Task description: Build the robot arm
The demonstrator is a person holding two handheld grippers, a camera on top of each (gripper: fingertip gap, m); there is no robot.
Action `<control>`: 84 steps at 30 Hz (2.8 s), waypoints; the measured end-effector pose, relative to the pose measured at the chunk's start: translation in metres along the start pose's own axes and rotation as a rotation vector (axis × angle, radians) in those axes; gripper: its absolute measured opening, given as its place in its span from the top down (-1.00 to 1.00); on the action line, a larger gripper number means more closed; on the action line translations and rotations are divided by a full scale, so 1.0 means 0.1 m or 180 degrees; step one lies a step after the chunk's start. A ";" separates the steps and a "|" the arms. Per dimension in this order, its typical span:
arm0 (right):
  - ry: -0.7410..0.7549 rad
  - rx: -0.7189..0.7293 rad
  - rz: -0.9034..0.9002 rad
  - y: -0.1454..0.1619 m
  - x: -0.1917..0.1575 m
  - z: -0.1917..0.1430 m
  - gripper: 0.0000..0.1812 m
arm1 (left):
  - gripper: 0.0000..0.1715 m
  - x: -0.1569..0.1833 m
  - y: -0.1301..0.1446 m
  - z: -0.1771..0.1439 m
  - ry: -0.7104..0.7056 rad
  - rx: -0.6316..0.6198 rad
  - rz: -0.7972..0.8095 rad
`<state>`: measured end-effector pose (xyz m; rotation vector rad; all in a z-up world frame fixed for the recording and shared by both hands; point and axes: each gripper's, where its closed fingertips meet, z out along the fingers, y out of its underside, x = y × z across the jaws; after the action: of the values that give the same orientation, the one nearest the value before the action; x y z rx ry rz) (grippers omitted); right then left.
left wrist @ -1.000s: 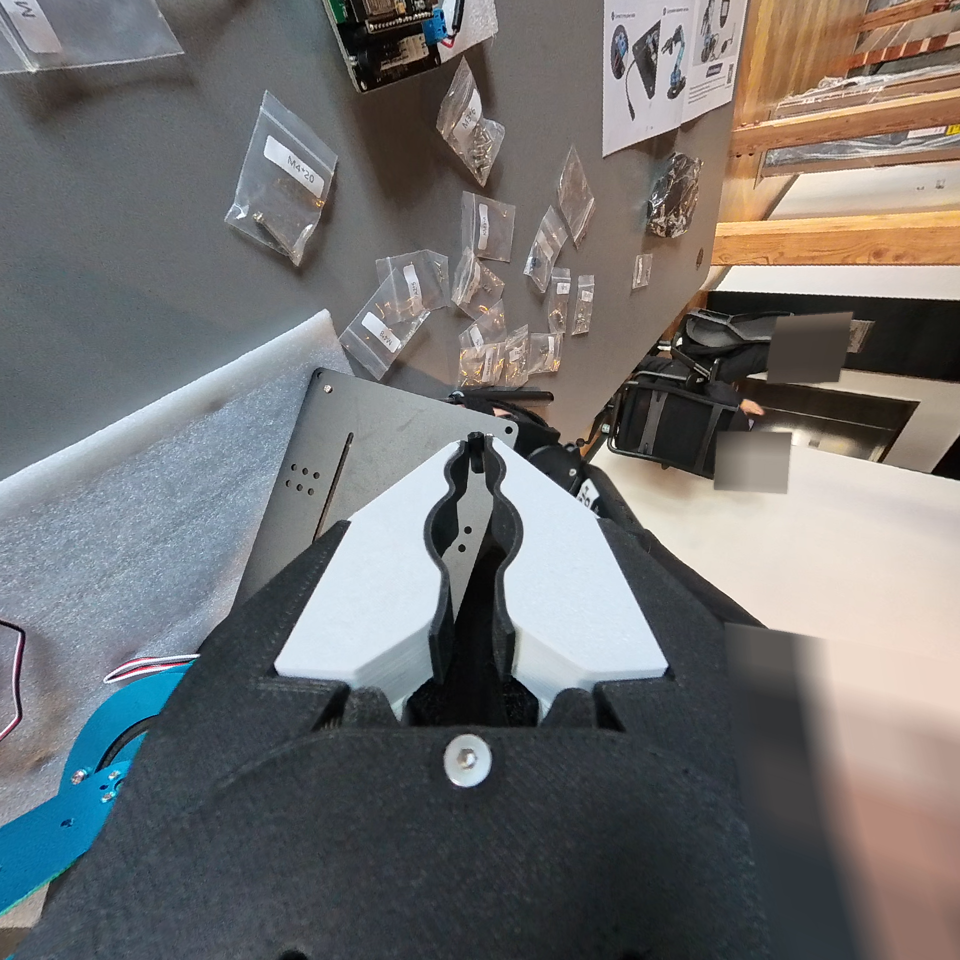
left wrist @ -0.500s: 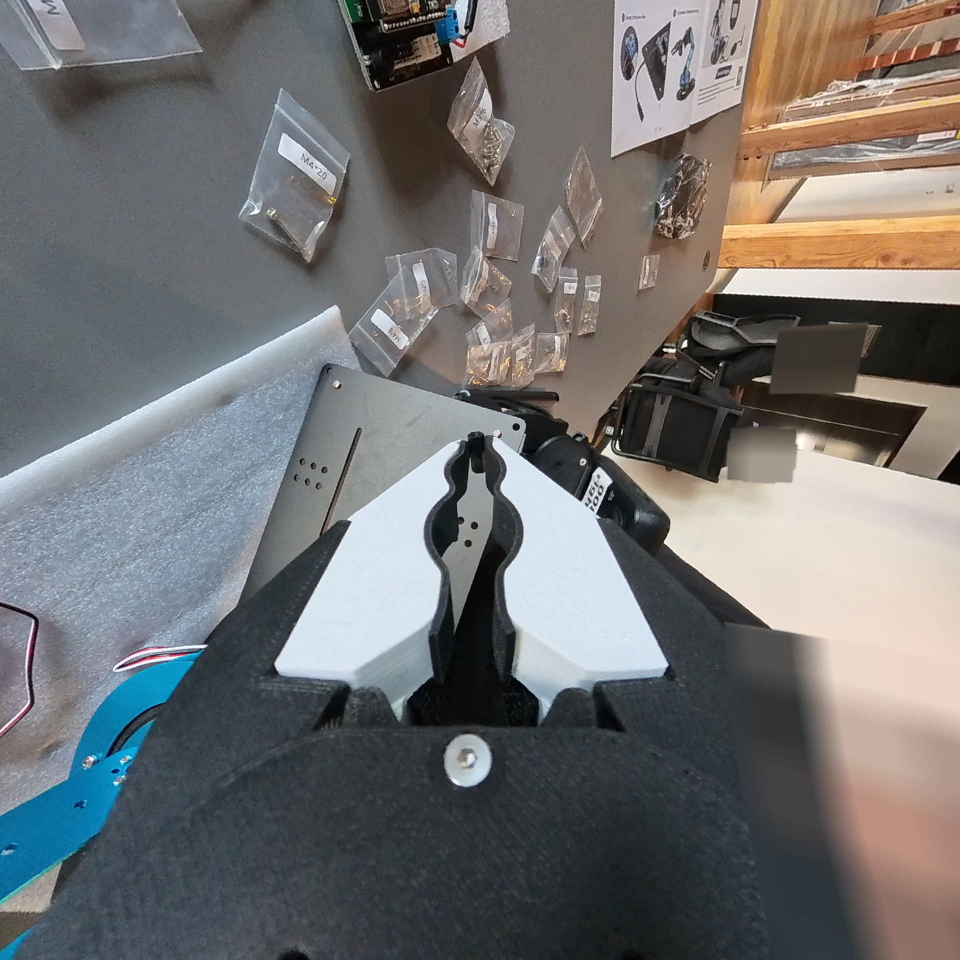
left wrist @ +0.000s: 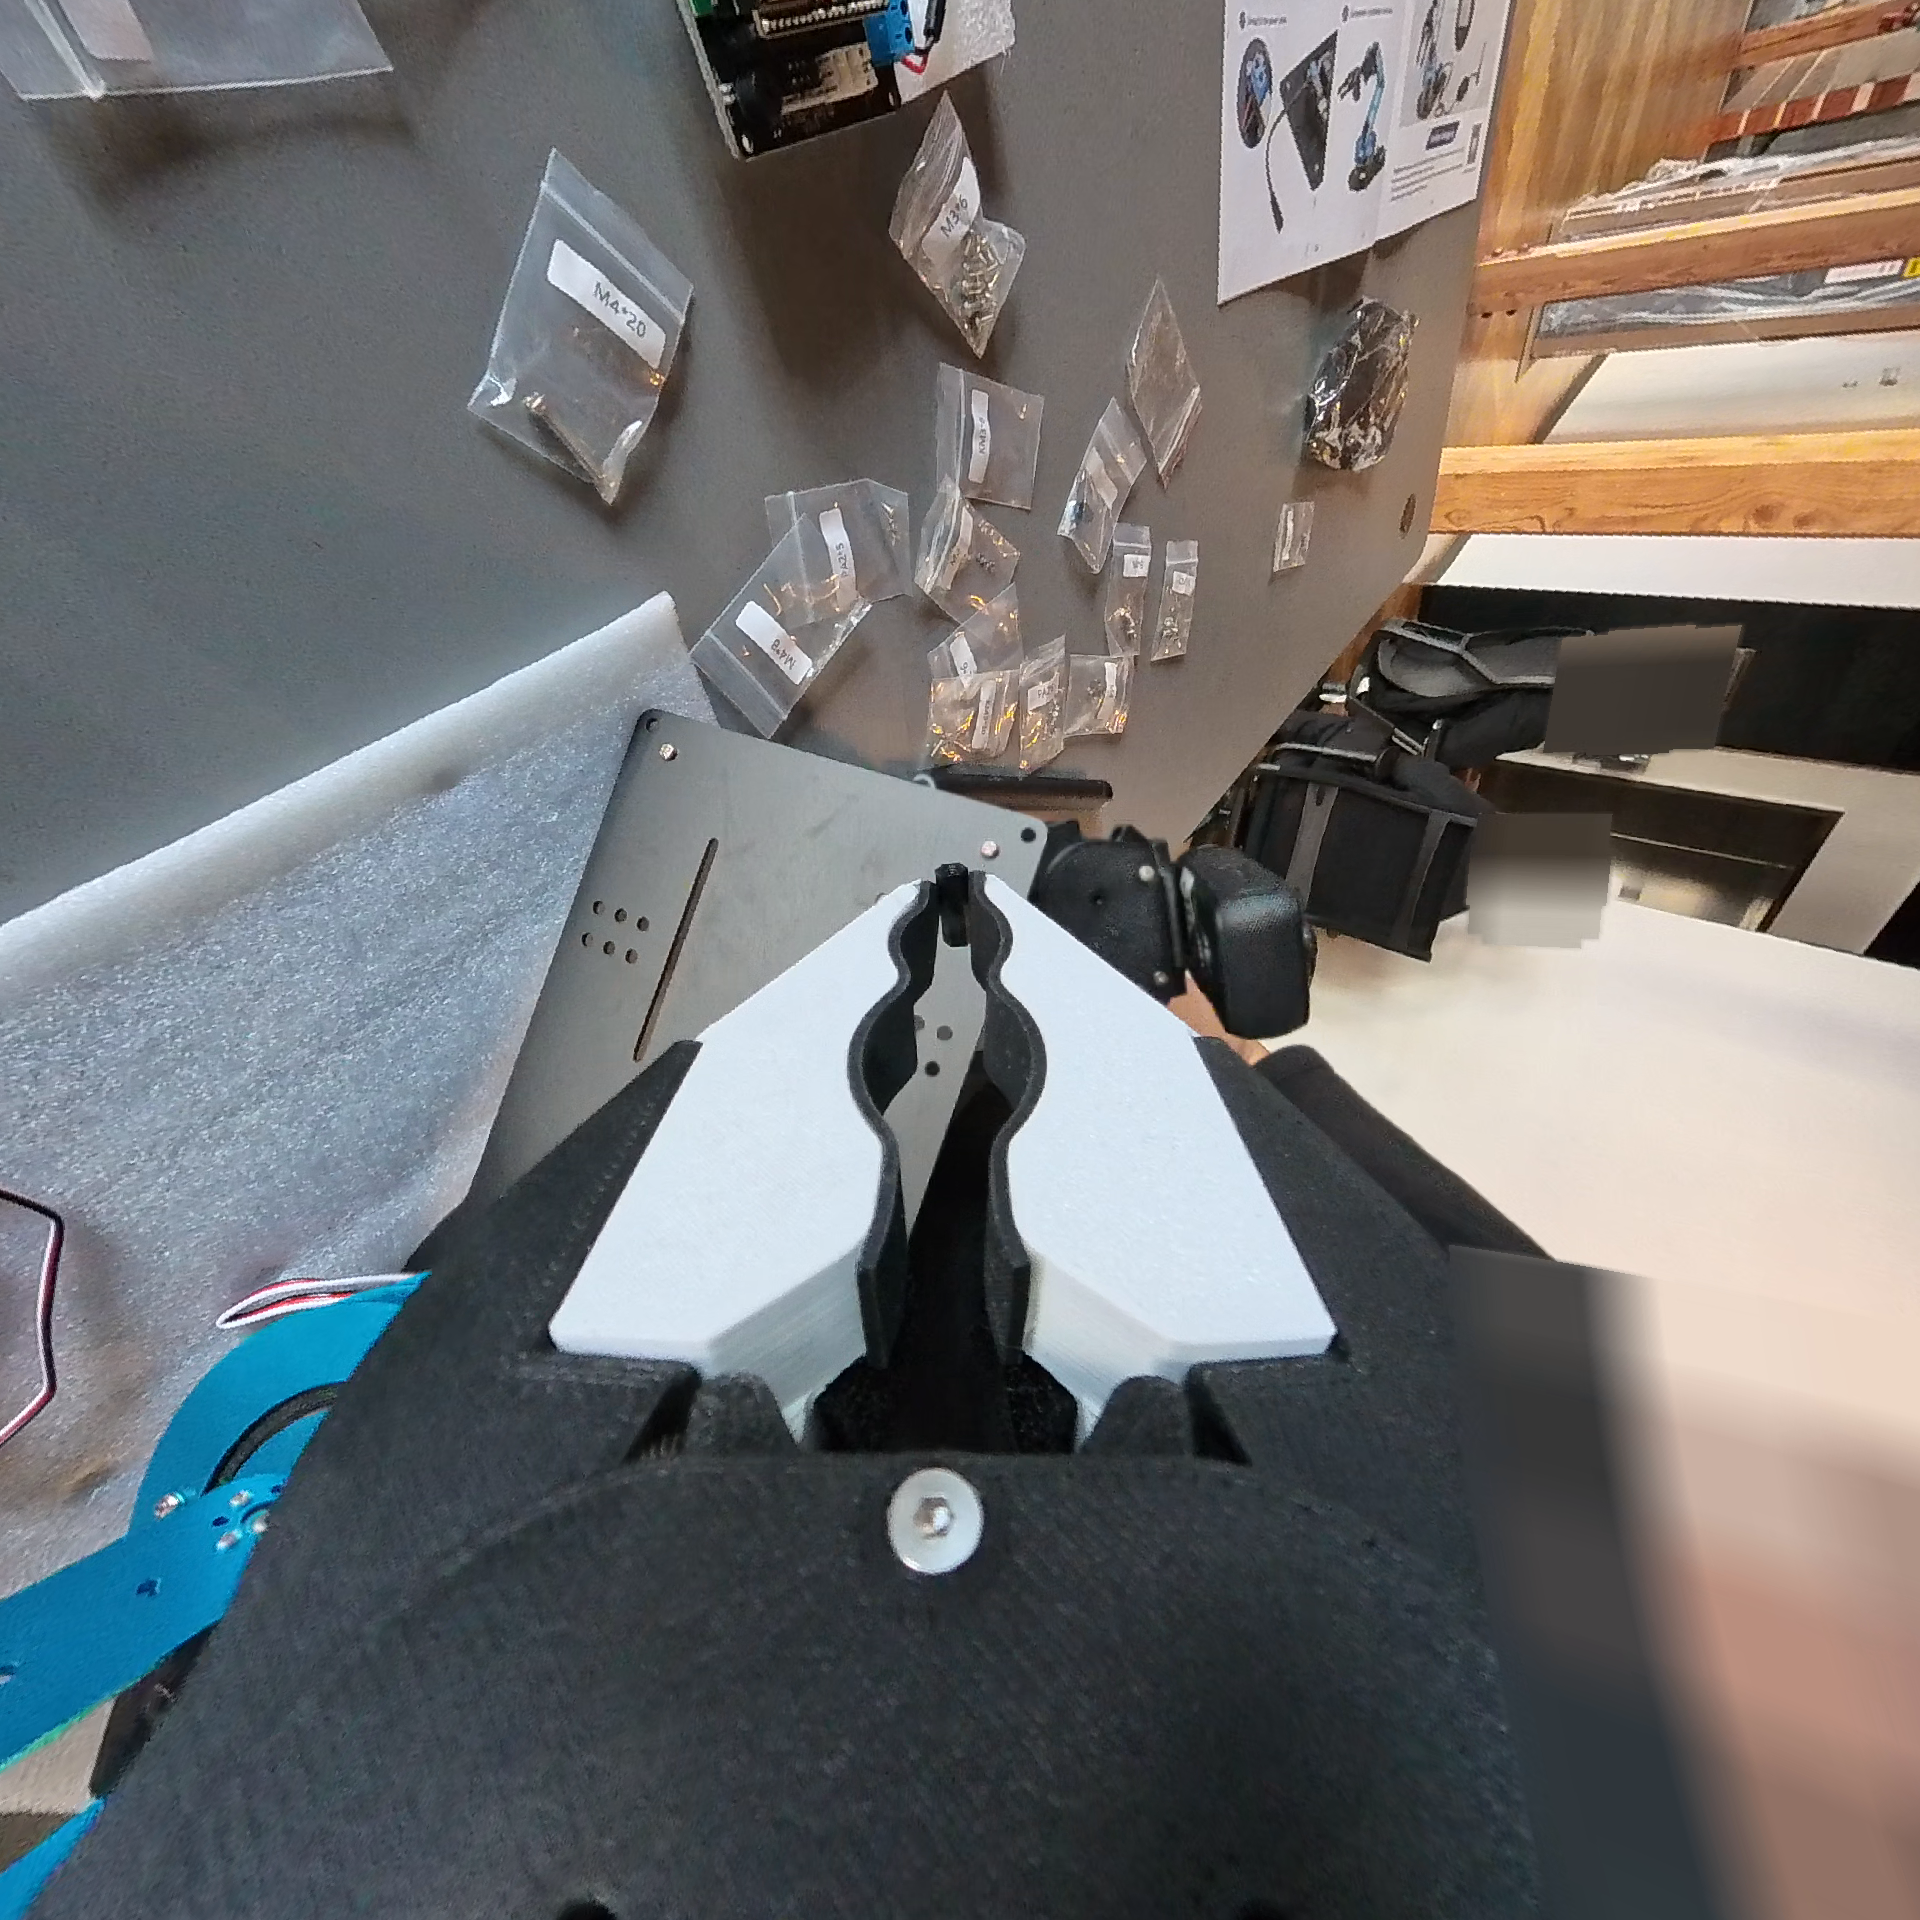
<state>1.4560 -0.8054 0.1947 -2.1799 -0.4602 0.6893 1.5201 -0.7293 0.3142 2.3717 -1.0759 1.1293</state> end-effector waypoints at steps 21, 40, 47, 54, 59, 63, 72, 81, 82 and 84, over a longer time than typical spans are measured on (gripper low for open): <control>0.0264 -0.0380 -0.1507 0.34 -0.19 -0.06 0.84 | 0.95 0.00 0.04 -0.07 0.0022 0.0024 -0.0023; 0.0633 0.0103 -0.1130 0.10 0.04 -0.11 0.96 | 0.95 0.02 0.03 -0.06 -0.0002 0.0024 -0.0009; 0.1214 0.0617 -0.0593 -0.27 0.42 -0.13 0.97 | 0.95 0.05 0.02 -0.02 0.0005 -0.0013 0.0030; 0.1403 0.0811 -0.0530 -0.38 0.52 -0.18 0.97 | 0.95 0.06 0.01 -0.02 -0.0014 -0.0021 0.0045; 0.1455 0.0776 -0.0558 -0.39 0.56 -0.16 0.97 | 0.95 0.09 0.00 -0.01 -0.0014 -0.0031 0.0067; 0.1469 0.0722 -0.0548 -0.38 0.58 -0.13 0.97 | 0.95 0.09 0.01 -0.01 -0.0014 -0.0036 0.0071; 0.1506 0.0700 -0.0605 -0.40 0.58 -0.11 0.97 | 0.95 0.08 0.02 -0.05 -0.0014 -0.0012 0.0062; 0.1564 0.0710 -0.0591 -0.41 0.61 -0.11 0.97 | 0.95 0.07 0.02 -0.06 -0.0003 -0.0001 0.0060; 0.1580 0.0709 -0.0597 -0.41 0.61 -0.11 0.97 | 0.95 0.07 0.02 -0.06 -0.0002 0.0000 0.0062; 0.1613 0.0707 -0.0613 -0.41 0.61 -0.10 0.97 | 0.95 0.08 0.02 -0.06 0.0007 0.0006 0.0059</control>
<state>1.5062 -0.7536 0.2124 -1.9715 -0.3020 0.0666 1.5183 -0.7310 0.3239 2.3662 -1.0989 1.1394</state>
